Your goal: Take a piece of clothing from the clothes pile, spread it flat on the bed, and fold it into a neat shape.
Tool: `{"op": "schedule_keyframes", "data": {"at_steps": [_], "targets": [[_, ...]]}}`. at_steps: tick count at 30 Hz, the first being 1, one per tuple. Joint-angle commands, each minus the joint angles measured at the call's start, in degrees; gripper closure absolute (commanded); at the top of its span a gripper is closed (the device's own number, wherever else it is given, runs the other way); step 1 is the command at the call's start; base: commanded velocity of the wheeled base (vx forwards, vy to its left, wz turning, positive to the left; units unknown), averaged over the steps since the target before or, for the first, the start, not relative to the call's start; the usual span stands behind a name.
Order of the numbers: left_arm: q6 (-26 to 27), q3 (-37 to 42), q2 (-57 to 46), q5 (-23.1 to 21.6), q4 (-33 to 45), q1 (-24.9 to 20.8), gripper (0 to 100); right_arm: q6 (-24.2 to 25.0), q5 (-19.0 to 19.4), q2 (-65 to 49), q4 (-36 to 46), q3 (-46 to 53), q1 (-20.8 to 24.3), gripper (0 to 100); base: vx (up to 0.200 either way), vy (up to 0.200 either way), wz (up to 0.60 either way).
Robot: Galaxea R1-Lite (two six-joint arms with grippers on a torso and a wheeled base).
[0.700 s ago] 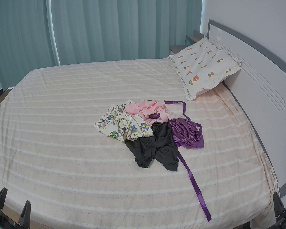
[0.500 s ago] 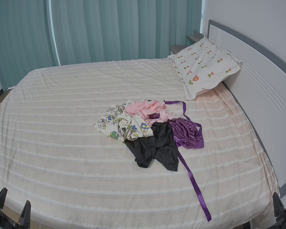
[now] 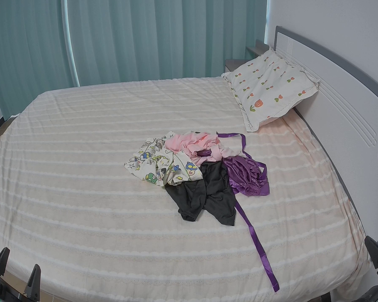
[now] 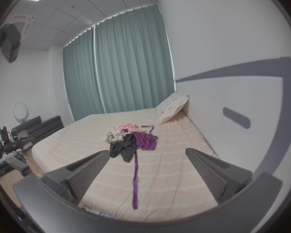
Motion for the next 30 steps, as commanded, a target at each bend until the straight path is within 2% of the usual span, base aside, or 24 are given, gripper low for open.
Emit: {"op": "schedule_keyframes", "data": {"at_steps": [1,3,6,12,15,16,19,24,30], "targets": [[0.0,0.9,-0.7,0.0,0.0,0.0,0,6.0,5.6,26.6,-7.6,-1.2,6.5,0,0.0,0.0,0.0],[0.0,0.9,-0.7,0.0,0.0,0.0,0,7.4,5.6,30.6,-9.9,-1.4,7.7,0,0.0,0.0,0.0],[0.0,0.9,-0.7,0.0,0.0,0.0,0,10.7,5.8,45.3,-20.1,-1.5,10.8,0,0.0,0.0,0.0],[0.0,0.9,-0.7,0.0,0.0,0.0,0,12.8,5.3,67.1,-35.6,-4.1,12.2,0,0.0,0.0,0.0],[0.0,0.9,-0.7,0.0,0.0,0.0,0,16.1,4.9,76.7,-42.4,-6.4,13.9,0,0.0,0.0,0.0],[0.0,0.9,-0.7,0.0,0.0,0.0,0,16.1,4.9,76.7,-42.4,-6.4,13.9,0,0.0,0.0,0.0],[0.0,0.9,-0.7,0.0,0.0,0.0,0,21.6,0.5,88.6,-49.8,-12.2,16.6,0,0.0,0.0,0.0],[0.0,0.9,-0.7,0.0,0.0,0.0,0,27.4,-4.3,101.2,-54.3,-21.2,20.1,0,0.0,0.0,0.0],[0.0,0.9,-0.7,0.0,0.0,0.0,0,27.9,-5.3,110.2,-54.1,-30.2,22.1,0,0.0,0.0,0.0]]}}
